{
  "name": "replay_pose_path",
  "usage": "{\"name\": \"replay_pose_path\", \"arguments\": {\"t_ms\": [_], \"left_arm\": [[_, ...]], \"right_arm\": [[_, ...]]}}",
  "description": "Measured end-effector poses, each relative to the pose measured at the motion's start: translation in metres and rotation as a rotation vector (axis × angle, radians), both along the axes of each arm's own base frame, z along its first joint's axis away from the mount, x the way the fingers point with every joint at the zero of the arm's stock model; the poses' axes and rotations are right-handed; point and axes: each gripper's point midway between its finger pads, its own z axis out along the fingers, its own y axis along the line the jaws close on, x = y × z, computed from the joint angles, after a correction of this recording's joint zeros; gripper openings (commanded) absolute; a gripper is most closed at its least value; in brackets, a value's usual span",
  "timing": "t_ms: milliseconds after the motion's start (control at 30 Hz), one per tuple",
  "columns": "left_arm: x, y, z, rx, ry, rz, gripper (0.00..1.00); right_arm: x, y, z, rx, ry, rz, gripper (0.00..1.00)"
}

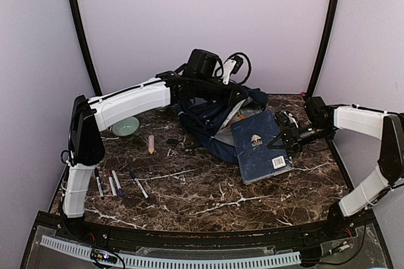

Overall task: Pack the student bag
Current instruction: Place the book in the largest pocket of the bag.

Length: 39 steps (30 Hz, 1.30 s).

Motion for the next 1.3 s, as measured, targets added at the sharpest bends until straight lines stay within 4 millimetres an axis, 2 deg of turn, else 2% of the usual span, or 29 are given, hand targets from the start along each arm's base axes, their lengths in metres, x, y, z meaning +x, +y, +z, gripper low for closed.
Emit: {"name": "replay_pose_path", "arguments": {"t_ms": [233,400,700,933,1167,1300], "left_arm": [[-0.023,0.008,-0.012,0.077,-0.048,-0.007,0.00],[-0.034,0.022,-0.018,0.109,-0.080,0.011,0.00],[-0.039,0.038,-0.011,0.116,-0.111,0.039,0.00],[-0.040,0.041,-0.011,0.122,-0.121,0.039,0.00],[-0.047,0.046,-0.013,0.131,-0.126,0.034,0.00],[-0.049,0.045,-0.018,0.138,-0.126,0.032,0.00]], "right_arm": [[0.006,0.030,-0.023,0.053,0.076,0.069,0.00],[0.025,0.047,-0.047,0.072,0.180,0.122,0.00],[0.044,0.081,-0.041,0.113,0.126,0.170,0.00],[0.076,0.091,-0.043,0.147,0.137,0.076,0.00],[0.113,0.103,-0.061,0.154,0.185,0.019,0.00],[0.130,0.104,-0.069,0.137,0.183,-0.004,0.13]]}}
